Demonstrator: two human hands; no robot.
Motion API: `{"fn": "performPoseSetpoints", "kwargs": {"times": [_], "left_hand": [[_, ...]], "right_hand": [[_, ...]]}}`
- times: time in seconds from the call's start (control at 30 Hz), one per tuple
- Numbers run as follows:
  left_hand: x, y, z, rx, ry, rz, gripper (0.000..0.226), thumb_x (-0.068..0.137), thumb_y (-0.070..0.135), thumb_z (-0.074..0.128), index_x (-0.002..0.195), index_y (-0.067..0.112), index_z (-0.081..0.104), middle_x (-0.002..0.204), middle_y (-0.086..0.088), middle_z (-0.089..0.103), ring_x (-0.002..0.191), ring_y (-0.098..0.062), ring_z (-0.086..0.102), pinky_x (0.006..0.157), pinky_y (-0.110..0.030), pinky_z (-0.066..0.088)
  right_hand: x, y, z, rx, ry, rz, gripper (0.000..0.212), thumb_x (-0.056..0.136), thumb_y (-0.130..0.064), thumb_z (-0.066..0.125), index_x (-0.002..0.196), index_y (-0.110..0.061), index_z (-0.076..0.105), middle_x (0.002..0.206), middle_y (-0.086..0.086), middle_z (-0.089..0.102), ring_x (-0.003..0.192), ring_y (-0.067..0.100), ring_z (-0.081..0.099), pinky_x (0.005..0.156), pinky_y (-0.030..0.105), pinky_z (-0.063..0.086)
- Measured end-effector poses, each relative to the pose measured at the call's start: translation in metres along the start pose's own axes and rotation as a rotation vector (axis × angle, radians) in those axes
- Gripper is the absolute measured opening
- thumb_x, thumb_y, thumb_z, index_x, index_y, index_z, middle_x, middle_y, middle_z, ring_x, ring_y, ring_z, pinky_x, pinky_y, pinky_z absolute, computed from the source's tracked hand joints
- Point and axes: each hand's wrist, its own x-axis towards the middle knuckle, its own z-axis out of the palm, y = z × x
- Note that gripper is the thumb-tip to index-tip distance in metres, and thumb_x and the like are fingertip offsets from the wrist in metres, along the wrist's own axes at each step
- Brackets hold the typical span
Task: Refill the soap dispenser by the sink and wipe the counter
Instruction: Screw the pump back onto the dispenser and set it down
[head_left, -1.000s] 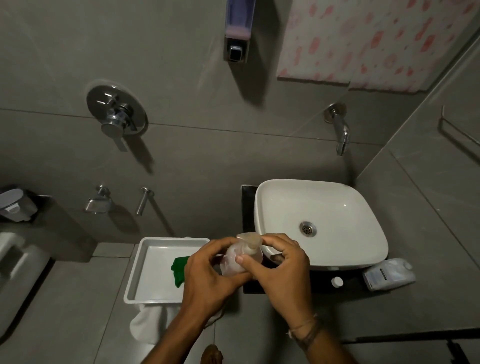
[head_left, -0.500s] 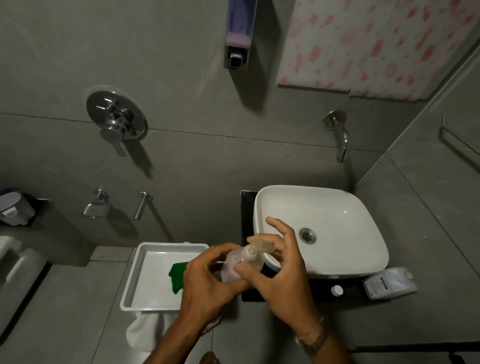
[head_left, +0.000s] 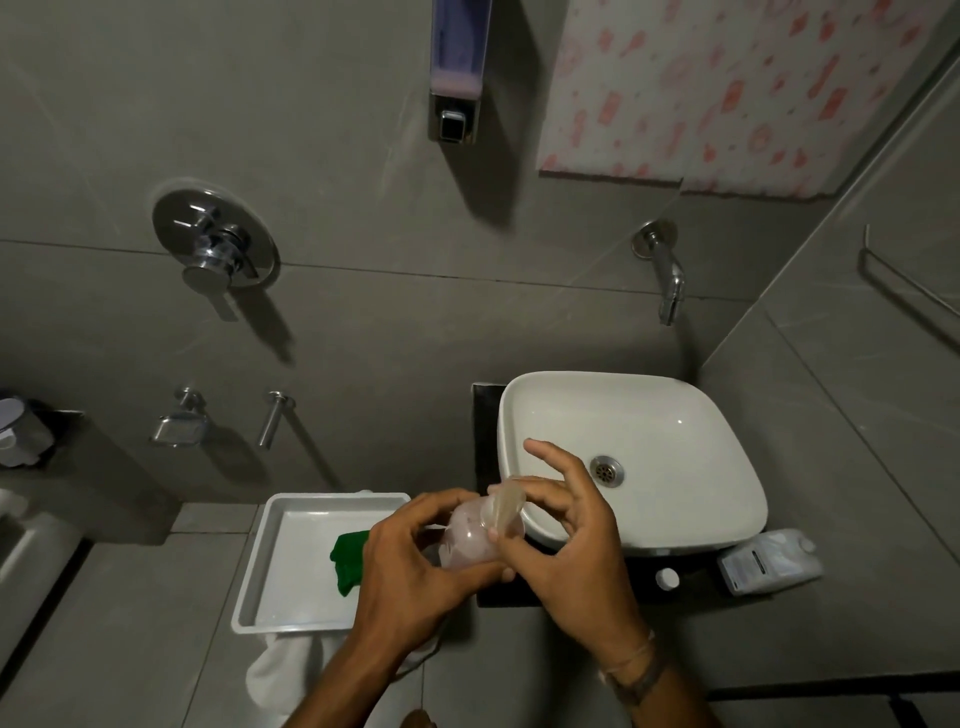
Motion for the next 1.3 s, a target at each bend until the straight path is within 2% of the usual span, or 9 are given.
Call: {"fn": "performPoseSetpoints", "kwargs": {"times": [0.1,0.23,0.4,0.53,0.6,0.67,0.9,1.1,1.3], "left_hand": [[0.0,0.003,0.001,0.002,0.02,0.027,0.058,0.061,0.015,0.103,0.111,0.026,0.077,0.109,0.006,0.081,0.103,-0.009,0.074,0.084,-0.017,0.061],[-0.001,0.003,0.001,0.005,0.014,0.028,0.06,0.06,0.016,0.103,0.113,0.026,0.077,0.11,0.007,0.081,0.102,-0.01,0.075,0.084,-0.019,0.062],[-0.001,0.002,0.004,0.02,0.029,0.032,0.063,0.057,0.022,0.105,0.114,0.023,0.078,0.109,0.008,0.081,0.103,-0.012,0.075,0.084,-0.02,0.062],[-0.002,0.002,0.004,0.016,0.051,0.024,0.058,0.062,0.018,0.103,0.114,0.024,0.078,0.108,0.01,0.082,0.102,-0.011,0.076,0.084,-0.022,0.063],[-0.004,0.001,0.003,0.018,0.04,0.019,0.061,0.06,0.021,0.104,0.115,0.024,0.078,0.109,0.01,0.081,0.102,-0.012,0.076,0.085,-0.024,0.064],[-0.005,0.001,0.004,0.023,0.024,0.017,0.064,0.056,0.025,0.105,0.115,0.022,0.078,0.11,0.008,0.081,0.103,-0.013,0.075,0.086,-0.028,0.065],[-0.007,0.0,0.006,0.023,-0.009,0.023,0.063,0.056,0.021,0.106,0.113,0.019,0.078,0.11,0.004,0.081,0.104,-0.016,0.075,0.086,-0.03,0.065],[-0.006,-0.006,0.002,0.045,-0.058,0.033,0.066,0.055,0.024,0.107,0.114,0.024,0.078,0.11,0.007,0.081,0.103,-0.015,0.075,0.087,-0.028,0.065],[0.001,-0.005,-0.002,0.04,-0.169,0.038,0.066,0.053,0.032,0.106,0.113,0.033,0.08,0.108,0.015,0.081,0.105,-0.01,0.075,0.084,-0.02,0.061]], "right_hand": [[0.0,0.0,-0.004,-0.058,0.074,-0.014,0.087,0.065,-0.041,0.092,0.137,-0.047,0.044,0.105,-0.016,0.072,0.108,0.012,0.069,0.097,0.034,0.055],[0.002,0.0,-0.01,0.011,-0.144,0.015,0.089,0.079,-0.024,0.083,0.15,-0.046,0.033,0.134,-0.021,0.066,0.133,0.009,0.057,0.11,0.046,0.048],[-0.002,-0.006,0.001,-0.008,0.121,0.002,0.074,0.064,-0.036,0.092,0.125,-0.053,0.053,0.104,-0.024,0.075,0.104,0.006,0.072,0.093,0.041,0.06],[-0.005,-0.004,-0.001,0.014,-0.01,0.037,0.084,0.07,-0.033,0.09,0.137,-0.056,0.045,0.126,-0.024,0.069,0.122,0.001,0.064,0.103,0.024,0.052],[-0.004,-0.004,-0.005,0.066,-0.121,0.066,0.078,0.078,-0.028,0.084,0.142,-0.052,0.046,0.127,-0.022,0.07,0.123,0.001,0.063,0.106,0.03,0.053],[-0.005,-0.005,-0.004,0.059,-0.035,0.067,0.069,0.074,-0.031,0.087,0.133,-0.047,0.056,0.116,-0.025,0.074,0.113,0.001,0.069,0.1,0.038,0.058],[-0.007,-0.019,-0.005,-0.149,0.157,-0.095,0.039,0.073,-0.059,0.079,0.109,-0.054,0.066,0.109,-0.027,0.068,0.109,0.007,0.066,0.085,0.018,0.057],[0.011,-0.034,-0.031,-0.443,-0.057,-0.126,0.031,0.076,-0.052,0.073,0.107,-0.045,0.071,0.092,-0.024,0.063,0.097,0.005,0.06,0.072,0.016,0.051],[0.046,-0.058,-0.061,-0.547,-0.568,-0.195,0.031,0.083,-0.024,0.079,0.107,-0.043,0.077,0.093,-0.023,0.063,0.092,0.002,0.06,0.074,0.02,0.055]]}}
